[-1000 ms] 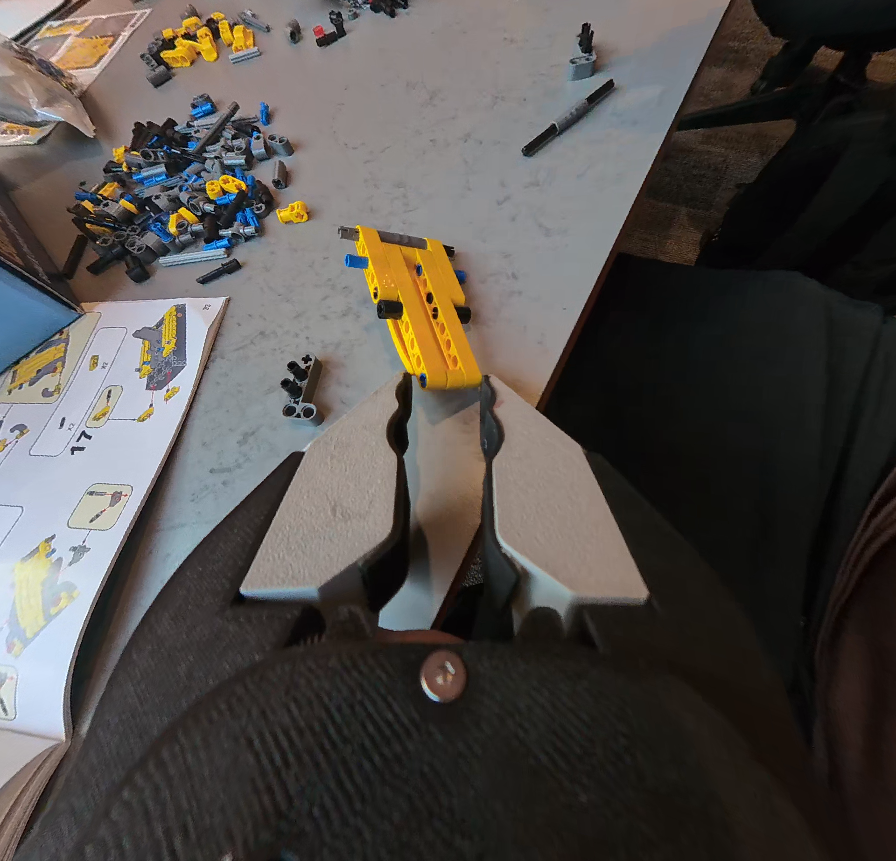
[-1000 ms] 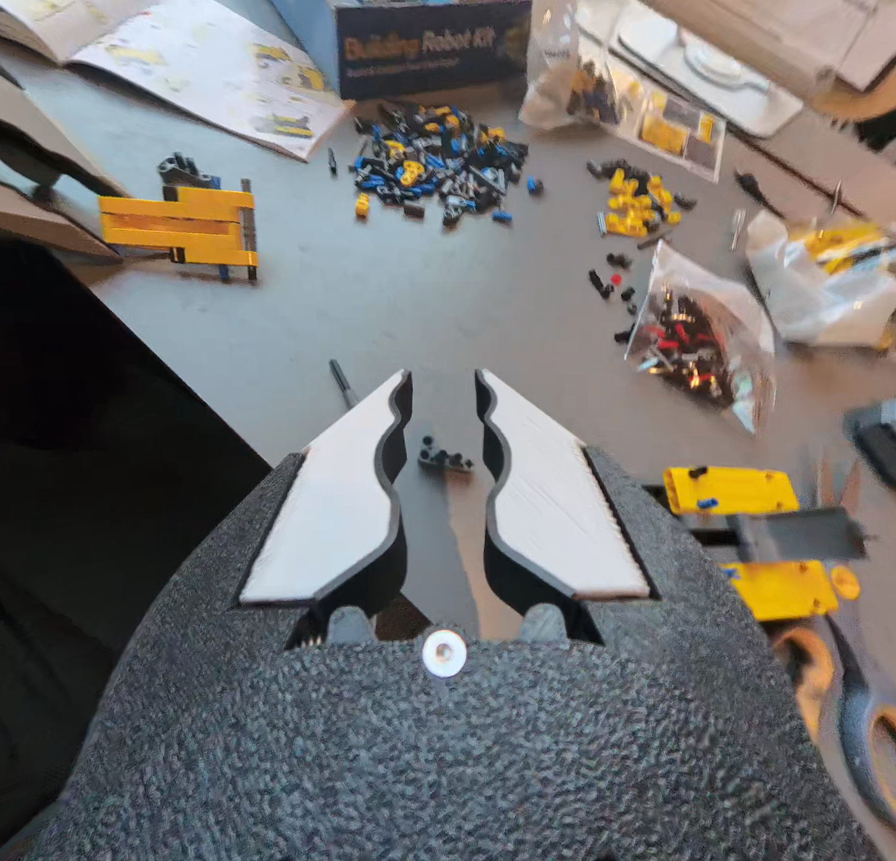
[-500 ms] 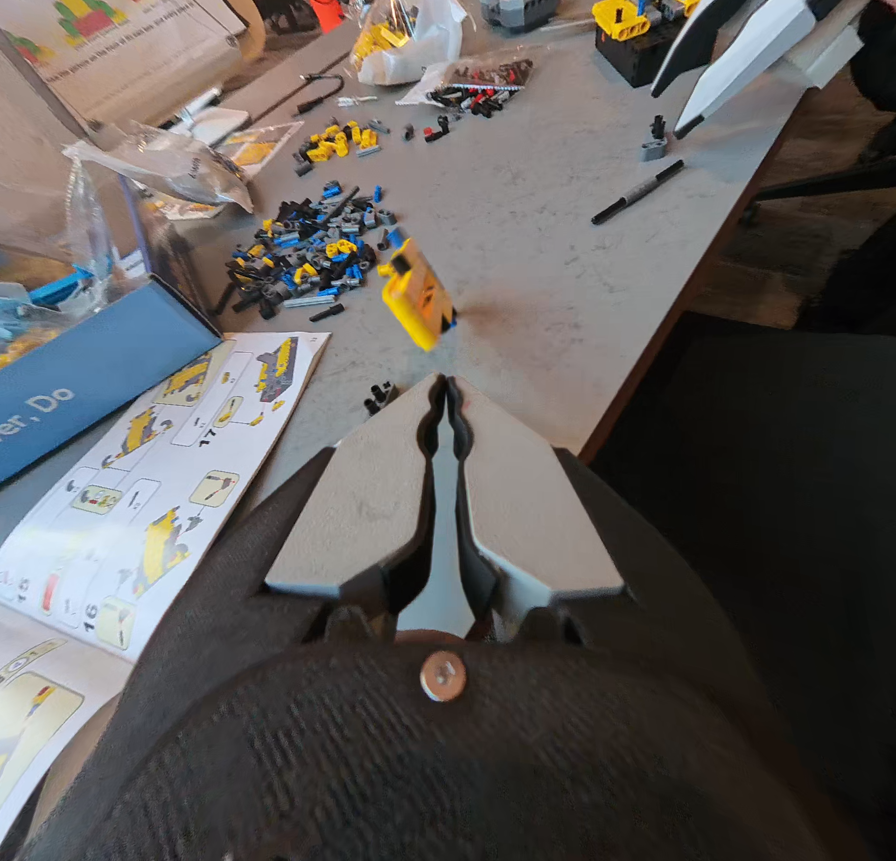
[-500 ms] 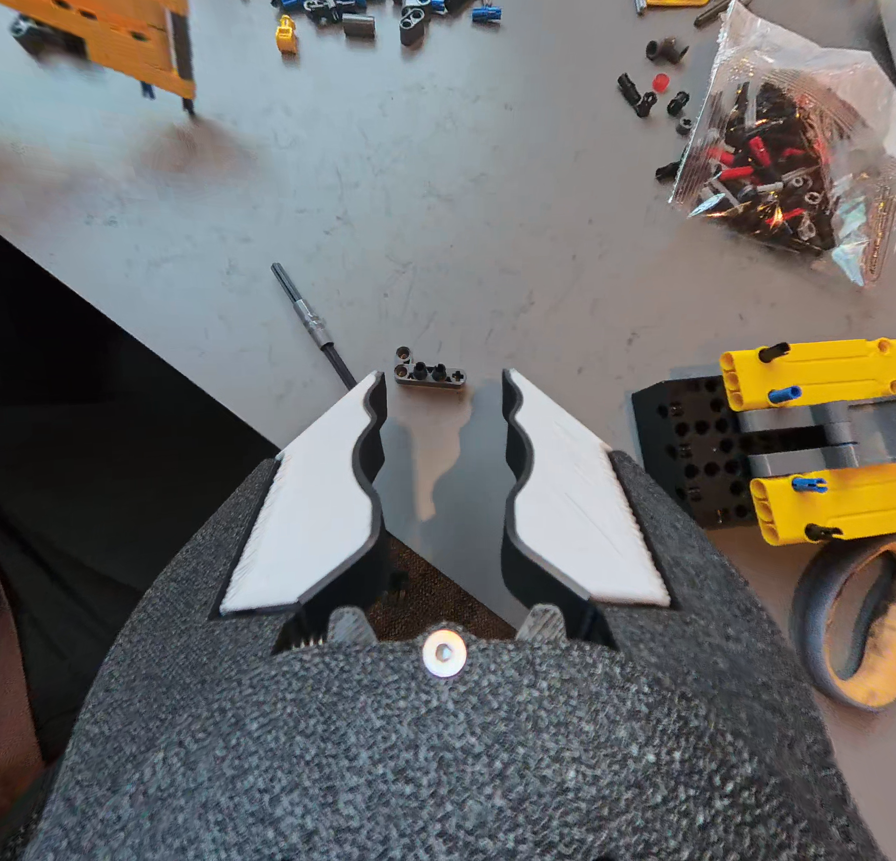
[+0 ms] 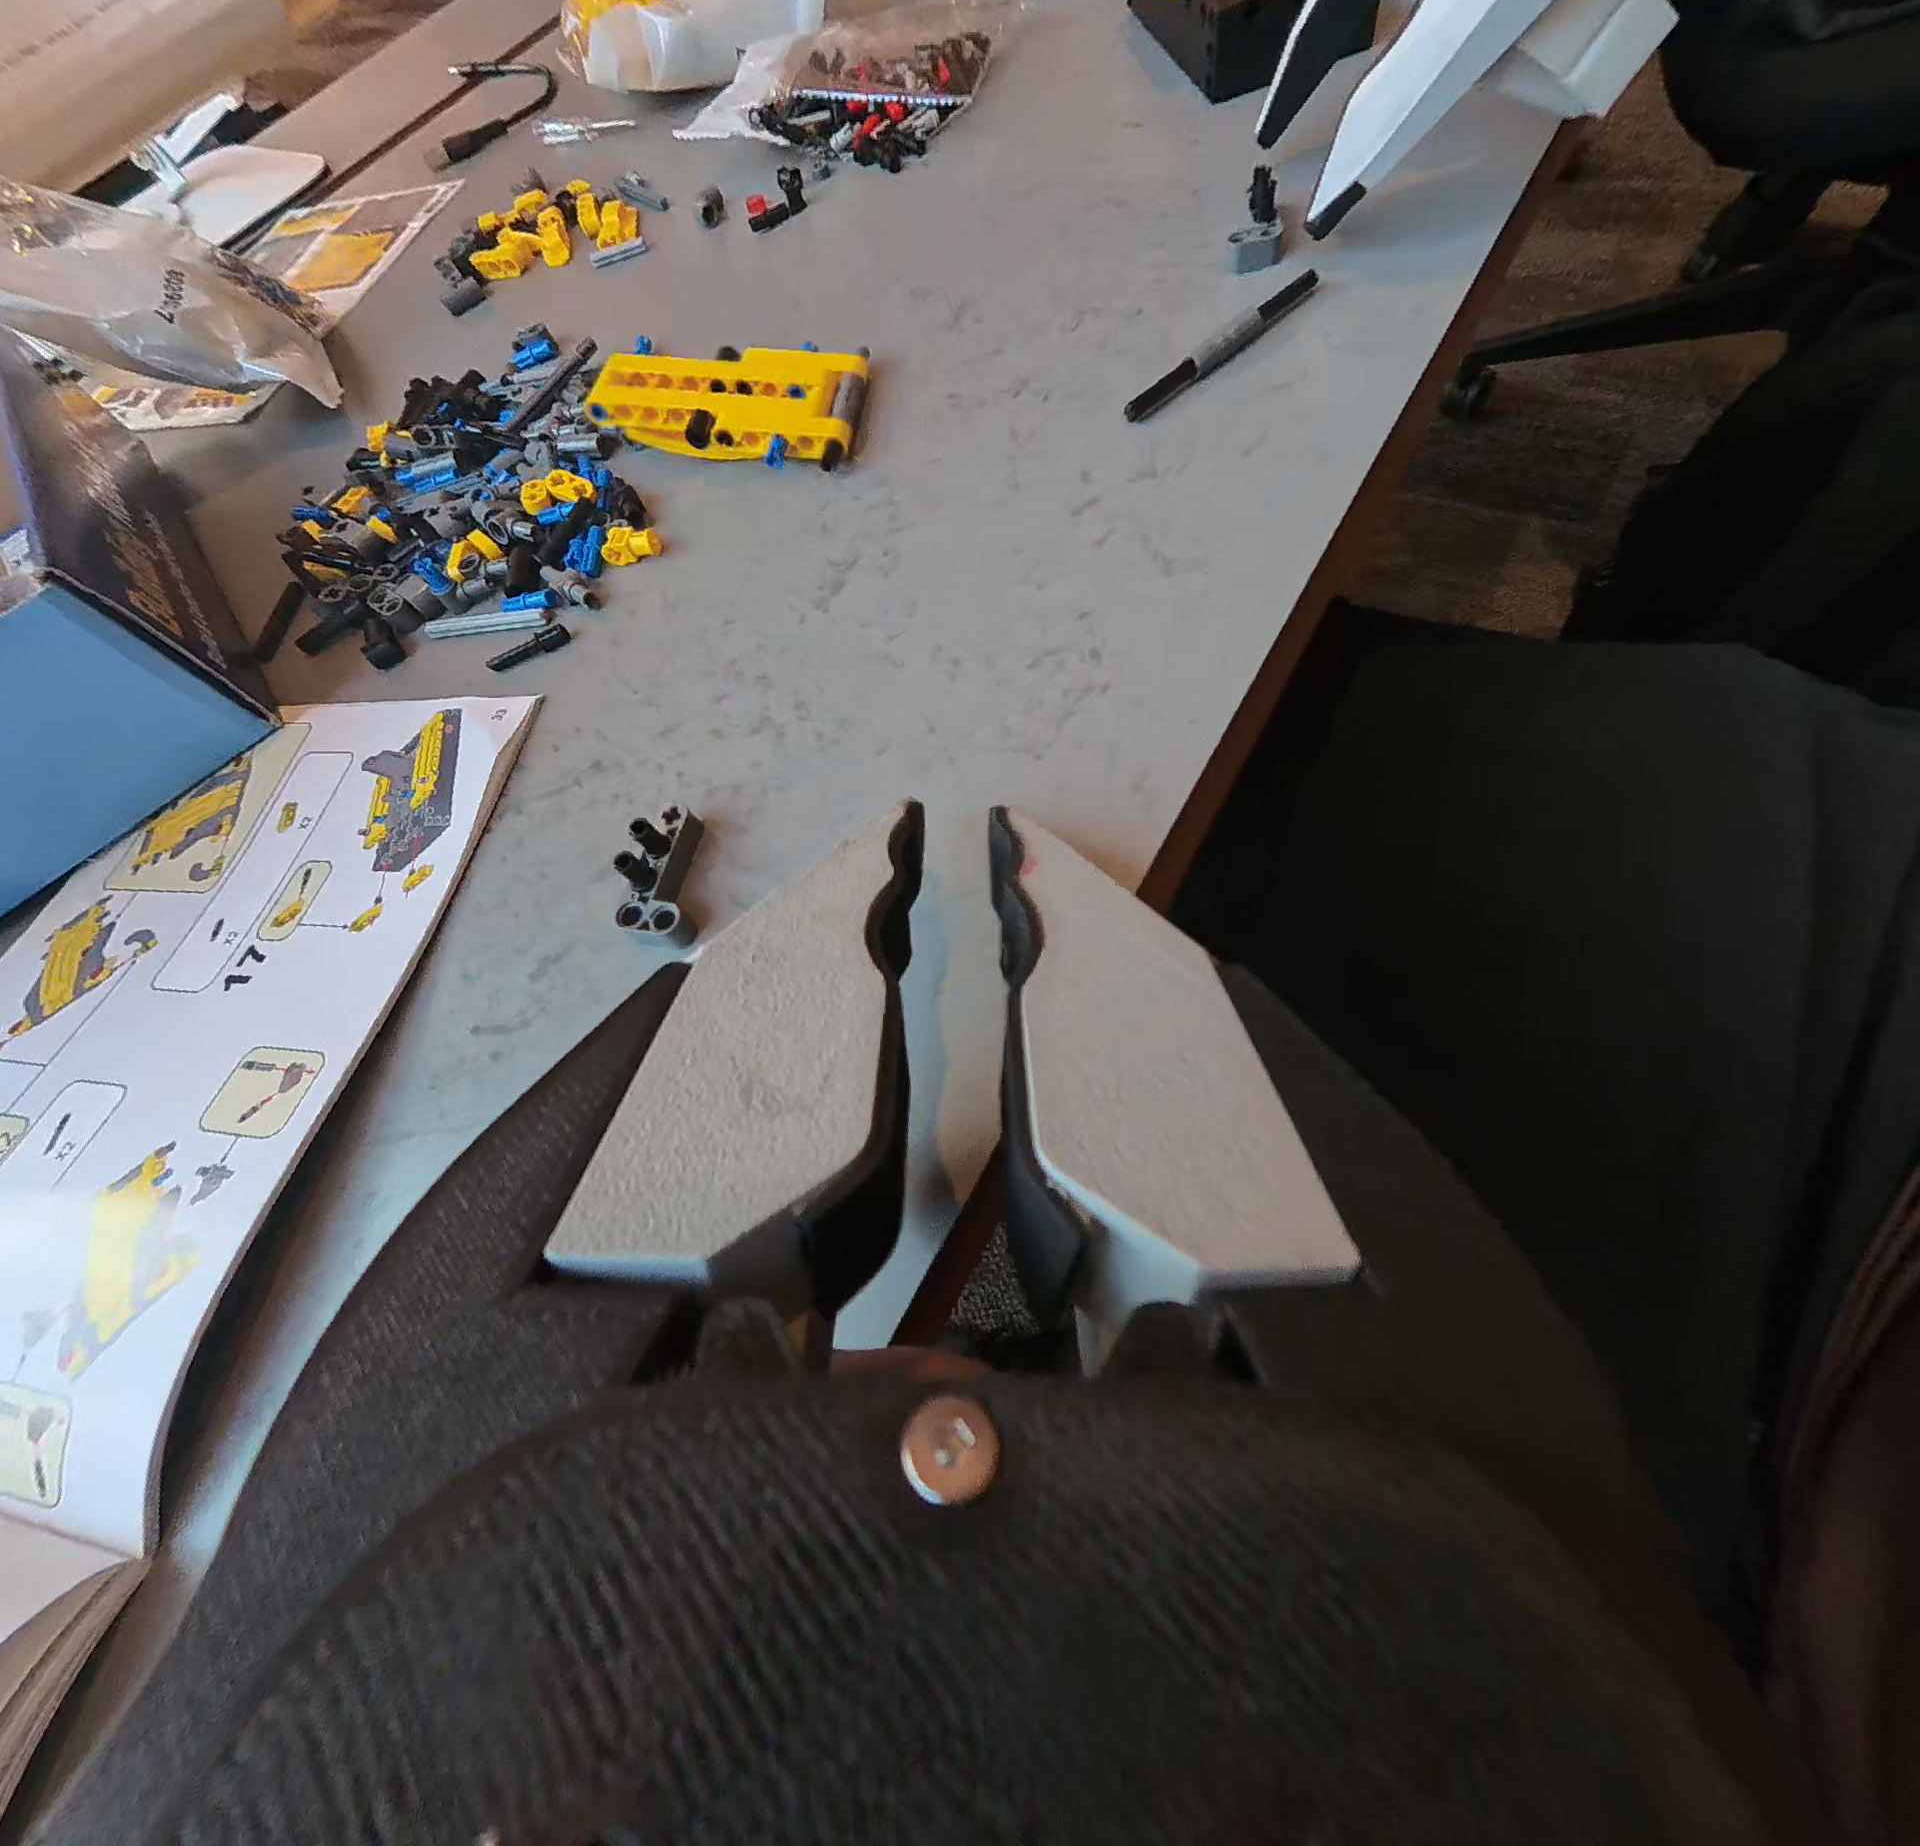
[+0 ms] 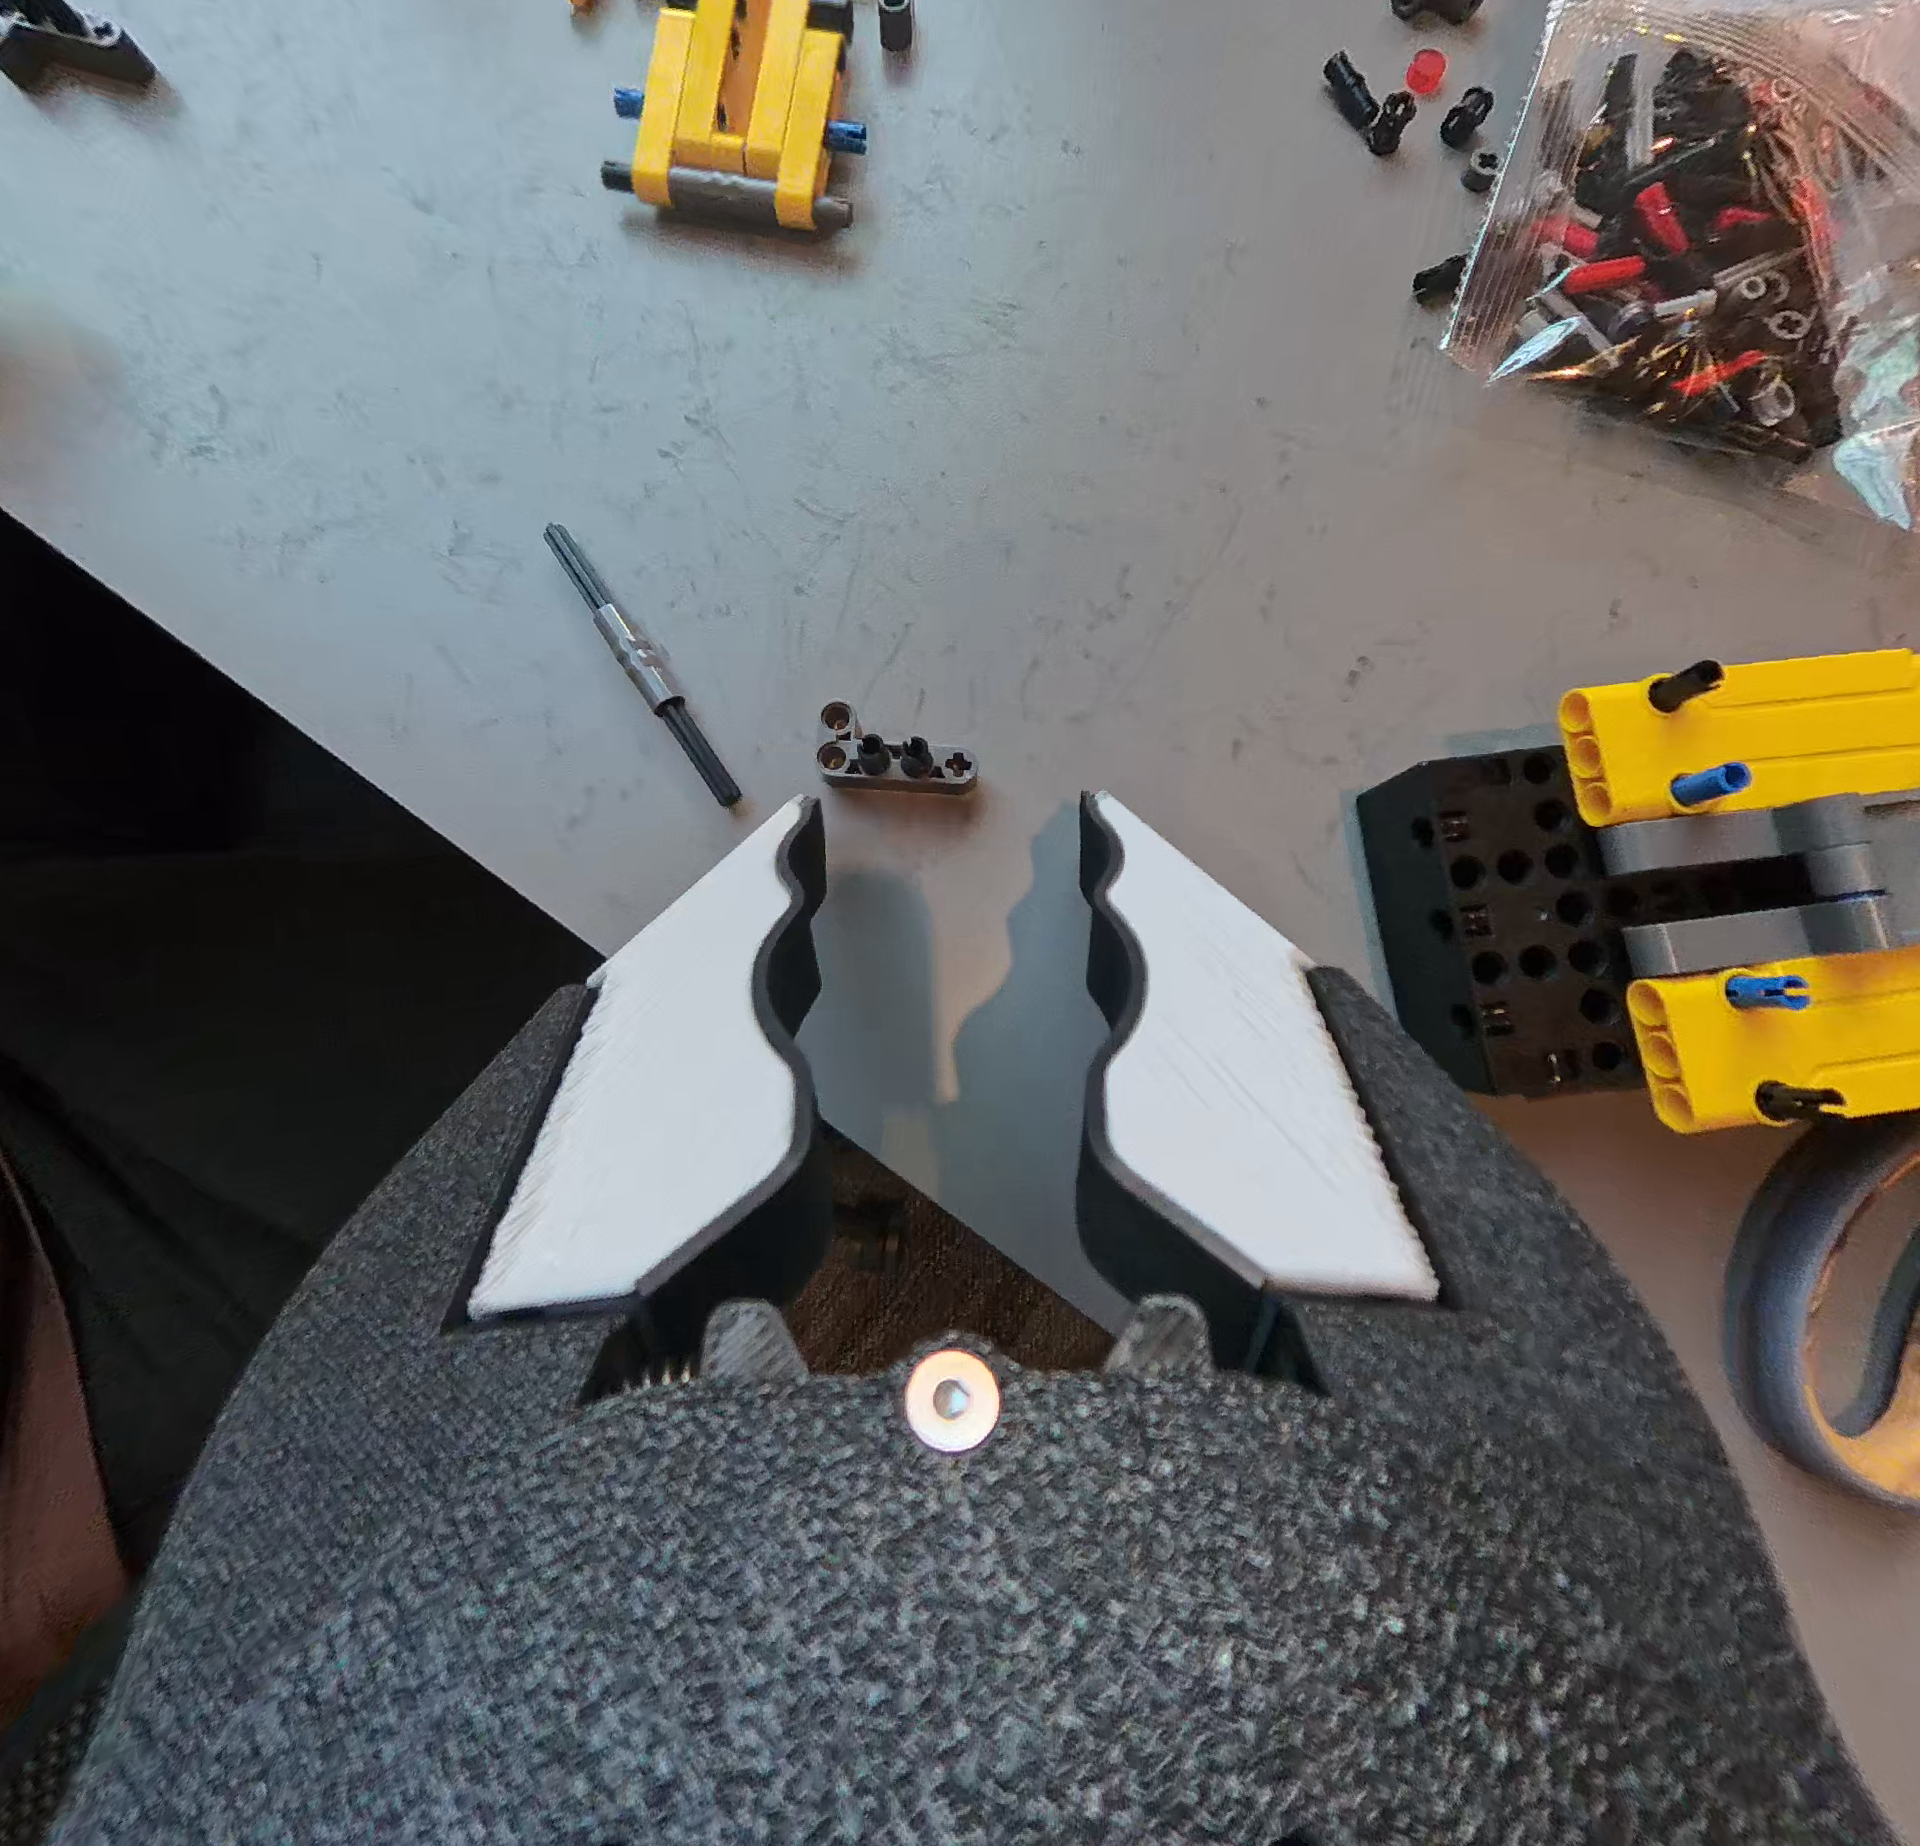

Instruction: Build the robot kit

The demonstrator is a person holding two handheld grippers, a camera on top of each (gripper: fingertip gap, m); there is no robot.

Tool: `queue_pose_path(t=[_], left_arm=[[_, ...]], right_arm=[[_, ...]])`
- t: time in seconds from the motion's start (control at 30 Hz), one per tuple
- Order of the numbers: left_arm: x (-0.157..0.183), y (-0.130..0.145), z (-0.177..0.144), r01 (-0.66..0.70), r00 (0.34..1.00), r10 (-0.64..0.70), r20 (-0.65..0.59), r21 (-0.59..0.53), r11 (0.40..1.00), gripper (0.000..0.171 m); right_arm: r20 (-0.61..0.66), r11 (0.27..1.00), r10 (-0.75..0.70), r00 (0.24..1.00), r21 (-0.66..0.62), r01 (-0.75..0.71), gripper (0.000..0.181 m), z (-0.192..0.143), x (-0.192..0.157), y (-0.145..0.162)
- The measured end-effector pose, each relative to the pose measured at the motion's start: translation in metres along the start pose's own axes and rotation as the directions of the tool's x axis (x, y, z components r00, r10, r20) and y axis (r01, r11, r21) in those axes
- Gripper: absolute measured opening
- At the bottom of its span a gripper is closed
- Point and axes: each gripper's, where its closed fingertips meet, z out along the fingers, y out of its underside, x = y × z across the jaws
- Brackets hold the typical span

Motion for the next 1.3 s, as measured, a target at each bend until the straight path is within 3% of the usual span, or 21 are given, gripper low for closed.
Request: queue_pose_path(t=[0.1,0.23,0.33,0.5,0.63,0.8,0.93,0.97,1.0,1.03,1.13,1.2,1.3], left_arm=[[0.002,-0.002,-0.002,0.036,0.999,-0.036,-0.029,-0.001,0.999,0.014],[-0.001,0.002,0.003,0.045,0.999,-0.045,-0.029,0.009,0.999,0.016],[0.001,0.002,0.003,0.041,0.998,-0.041,-0.043,0.008,0.999,0.016],[0.001,0.000,-0.002,0.126,0.990,-0.123,-0.074,0.028,0.992,0.021],[0.000,0.002,-0.011,0.181,0.978,-0.174,-0.114,0.054,0.982,0.022],[0.000,0.000,-0.016,0.239,0.959,-0.224,-0.173,0.071,0.968,0.023],[-0.001,-0.012,-0.024,0.328,0.926,-0.299,-0.230,0.103,0.939,0.024],[-0.003,-0.014,-0.026,0.343,0.921,-0.311,-0.234,0.113,0.933,0.024],[-0.004,-0.017,-0.028,0.359,0.915,-0.324,-0.242,0.121,0.925,0.025],[-0.006,-0.018,-0.029,0.375,0.908,-0.336,-0.251,0.126,0.918,0.025],[-0.008,-0.014,-0.024,0.392,0.900,-0.356,-0.252,0.109,0.914,0.025],[-0.004,-0.009,-0.021,0.390,0.897,-0.358,-0.260,0.083,0.917,0.025],[-0.002,-0.004,-0.020,0.360,0.911,-0.334,-0.243,0.070,0.930,0.024]], right_arm=[[-0.026,0.998,0.001,1.000,0.068,0.001,0.045,-0.006,0.001,-0.017],[0.094,0.981,0.021,0.995,0.192,-0.039,0.054,0.000,-0.031,-0.065],[0.111,0.990,0.022,0.994,0.133,-0.037,0.067,0.034,-0.050,-0.083],[0.050,0.999,0.023,0.999,0.036,-0.025,0.072,0.091,-0.057,-0.107],[0.029,0.999,0.024,0.999,-0.032,-0.023,0.061,0.108,-0.051,-0.109],[0.062,0.998,-0.057,0.996,-0.035,0.059,0.060,0.103,-0.058,-0.104],[-0.014,0.961,-0.269,0.963,0.062,0.270,0.051,0.078,-0.070,-0.110],[-0.040,0.932,-0.345,0.938,0.100,0.348,0.038,0.069,-0.077,-0.115],[-0.075,0.894,-0.420,0.904,0.139,0.427,0.010,0.059,-0.084,-0.118],[-0.120,0.868,-0.459,0.880,0.152,0.473,0.003,0.053,-0.086,-0.121],[-0.114,0.868,-0.481,0.869,0.077,0.491,0.005,0.061,-0.086,-0.108],[-0.099,0.879,-0.457,0.884,0.102,0.466,0.005,0.063,-0.089,-0.109],[-0.073,0.907,-0.401,0.913,0.109,0.407,0.025,0.059,-0.083,-0.109]])
